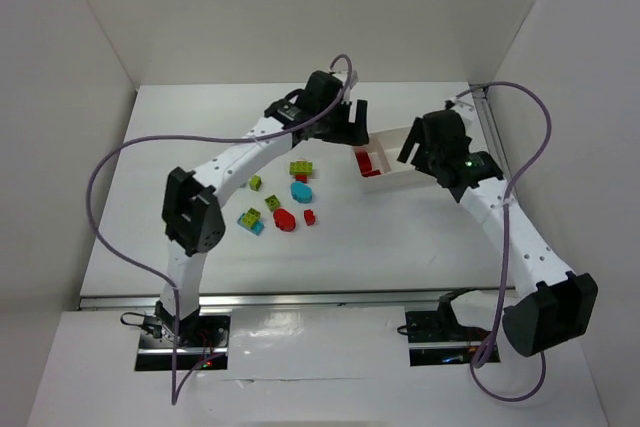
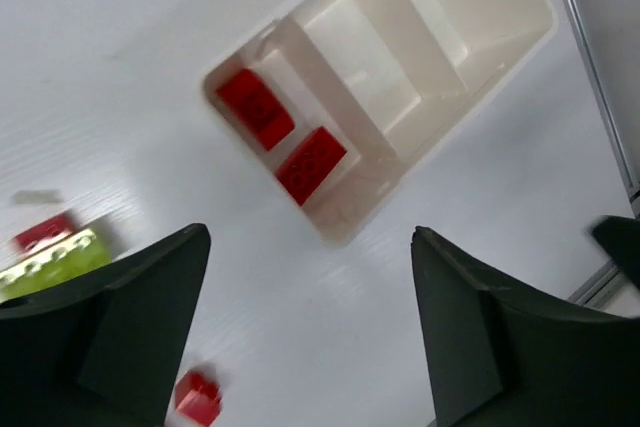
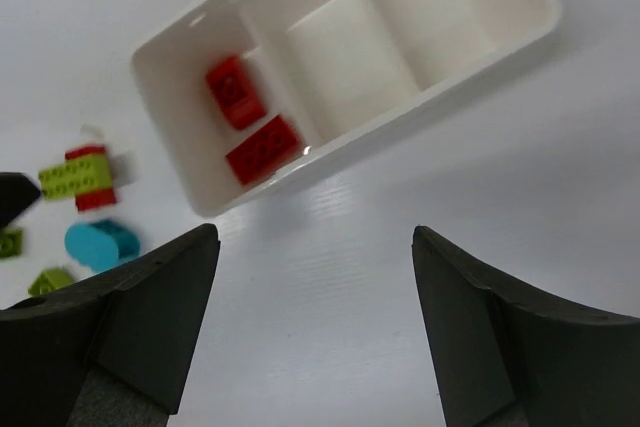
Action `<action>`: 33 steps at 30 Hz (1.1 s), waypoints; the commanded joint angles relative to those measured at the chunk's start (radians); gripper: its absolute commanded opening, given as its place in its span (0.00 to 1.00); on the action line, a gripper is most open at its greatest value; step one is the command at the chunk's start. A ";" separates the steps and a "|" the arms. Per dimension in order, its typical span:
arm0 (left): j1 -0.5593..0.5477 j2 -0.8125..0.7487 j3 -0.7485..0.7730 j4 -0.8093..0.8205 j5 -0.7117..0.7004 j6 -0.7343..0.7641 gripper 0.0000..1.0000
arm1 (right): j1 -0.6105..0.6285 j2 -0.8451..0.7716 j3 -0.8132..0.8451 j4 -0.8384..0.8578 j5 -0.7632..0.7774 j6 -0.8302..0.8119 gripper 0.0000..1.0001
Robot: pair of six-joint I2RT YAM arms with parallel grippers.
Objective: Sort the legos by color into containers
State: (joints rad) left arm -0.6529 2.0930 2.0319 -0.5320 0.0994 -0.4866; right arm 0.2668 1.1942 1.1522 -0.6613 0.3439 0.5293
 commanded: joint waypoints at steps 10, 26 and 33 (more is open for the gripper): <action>0.193 -0.471 -0.306 -0.117 -0.343 0.014 1.00 | 0.624 0.306 -0.049 0.238 -0.013 0.046 0.87; 0.291 -0.561 -0.464 -0.117 -0.303 -0.027 0.99 | 0.663 0.685 0.104 0.342 -0.098 -0.072 0.71; 0.291 -0.561 -0.464 -0.117 -0.285 -0.027 0.98 | 0.634 0.729 0.133 0.361 -0.069 -0.063 0.55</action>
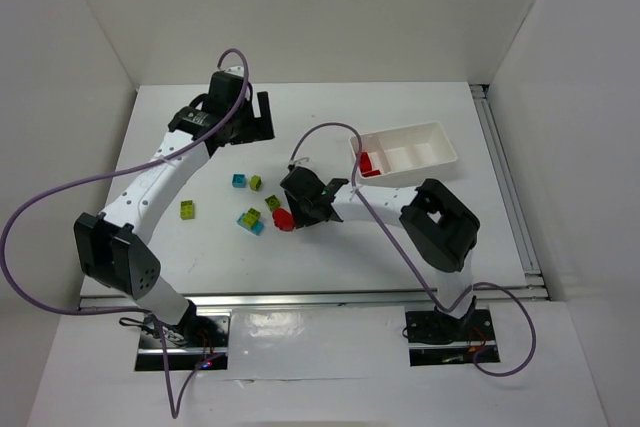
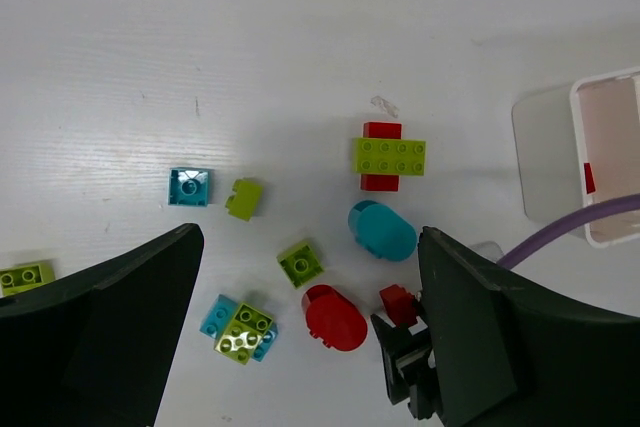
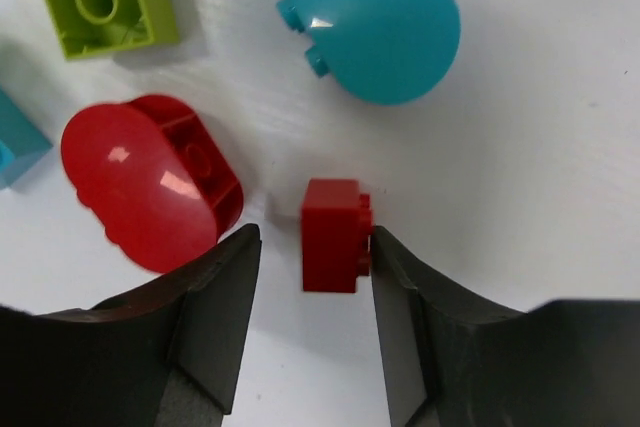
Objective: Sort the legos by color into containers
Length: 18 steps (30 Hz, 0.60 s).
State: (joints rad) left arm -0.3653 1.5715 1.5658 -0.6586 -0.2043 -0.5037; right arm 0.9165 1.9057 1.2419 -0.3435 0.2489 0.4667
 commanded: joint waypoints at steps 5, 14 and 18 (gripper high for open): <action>0.003 -0.039 0.002 0.010 0.029 -0.001 0.98 | -0.034 0.038 0.074 0.031 0.052 0.000 0.40; 0.003 -0.039 -0.007 0.010 0.039 0.017 0.98 | -0.105 -0.189 0.044 -0.055 0.202 0.020 0.28; 0.003 -0.016 -0.029 -0.022 0.039 0.004 0.96 | -0.209 -0.292 0.045 -0.074 0.240 -0.011 0.28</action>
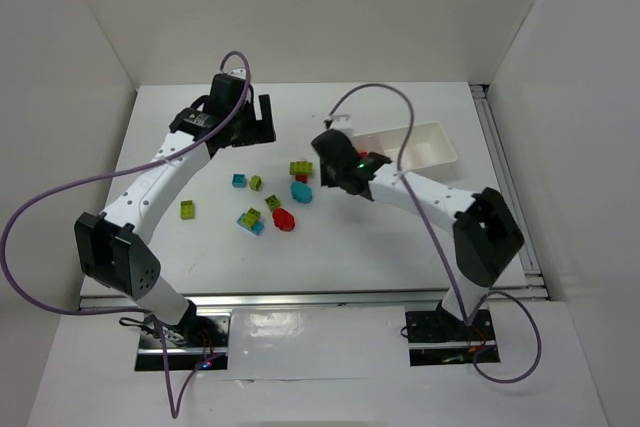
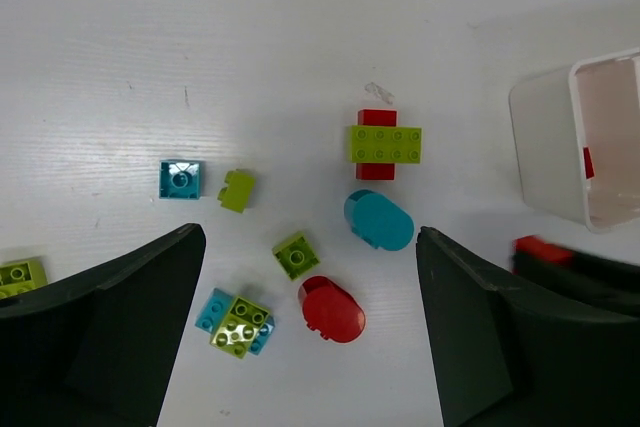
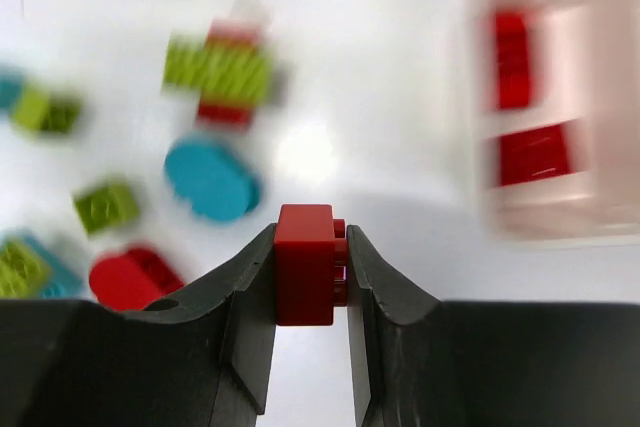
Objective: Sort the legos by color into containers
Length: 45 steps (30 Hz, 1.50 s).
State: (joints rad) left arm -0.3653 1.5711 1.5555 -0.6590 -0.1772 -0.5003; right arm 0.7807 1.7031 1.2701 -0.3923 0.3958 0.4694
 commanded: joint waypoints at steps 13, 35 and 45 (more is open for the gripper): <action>-0.089 -0.037 -0.163 -0.024 0.056 -0.081 0.96 | -0.343 0.062 0.159 -0.006 0.074 -0.064 0.43; 0.092 -0.135 -0.094 -0.080 -0.081 -0.060 0.97 | 0.153 0.012 0.017 0.067 -0.282 -0.218 0.95; 0.120 -0.154 -0.132 -0.080 -0.051 -0.060 0.97 | 0.219 0.236 0.123 0.079 -0.220 -0.264 0.89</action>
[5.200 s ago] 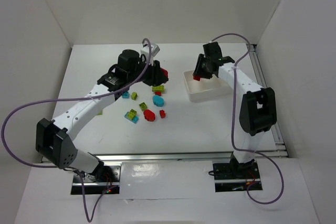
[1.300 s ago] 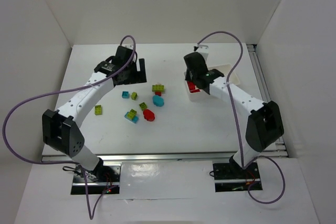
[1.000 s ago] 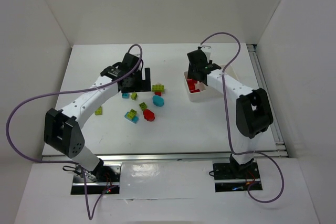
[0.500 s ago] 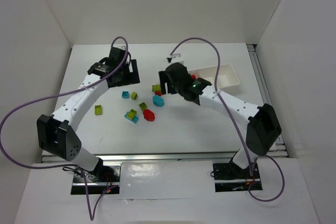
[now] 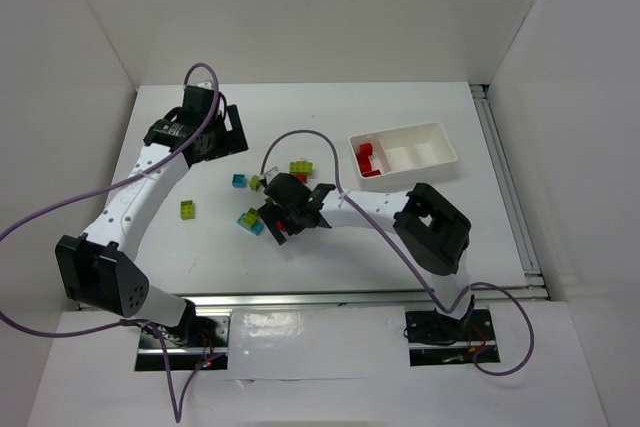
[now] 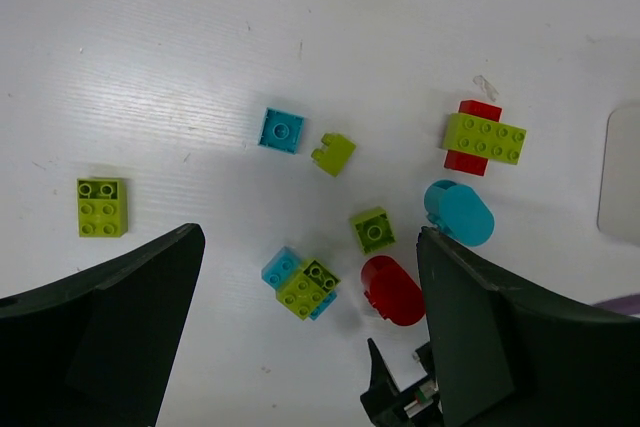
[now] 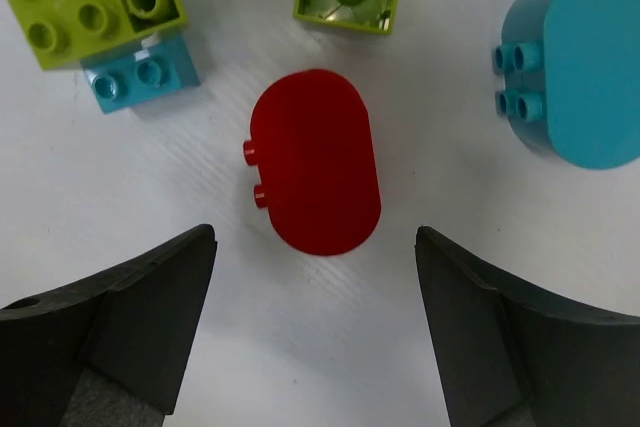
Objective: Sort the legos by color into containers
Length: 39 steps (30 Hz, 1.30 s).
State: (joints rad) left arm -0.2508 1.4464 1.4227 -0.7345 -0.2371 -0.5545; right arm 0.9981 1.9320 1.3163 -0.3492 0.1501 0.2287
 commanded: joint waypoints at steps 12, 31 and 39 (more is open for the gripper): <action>0.005 -0.029 -0.010 -0.005 0.018 0.004 0.97 | 0.002 0.136 0.176 0.067 0.103 -0.013 0.69; 0.005 0.018 0.028 0.006 0.050 0.022 0.97 | -0.421 -0.378 -0.020 -0.062 0.333 0.193 0.35; 0.005 0.019 0.028 0.017 0.059 0.022 0.97 | -0.587 -0.271 0.040 -0.039 0.275 0.182 0.38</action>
State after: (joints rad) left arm -0.2508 1.4666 1.4178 -0.7380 -0.1894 -0.5495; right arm 0.4274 1.6245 1.3273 -0.3744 0.4446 0.4030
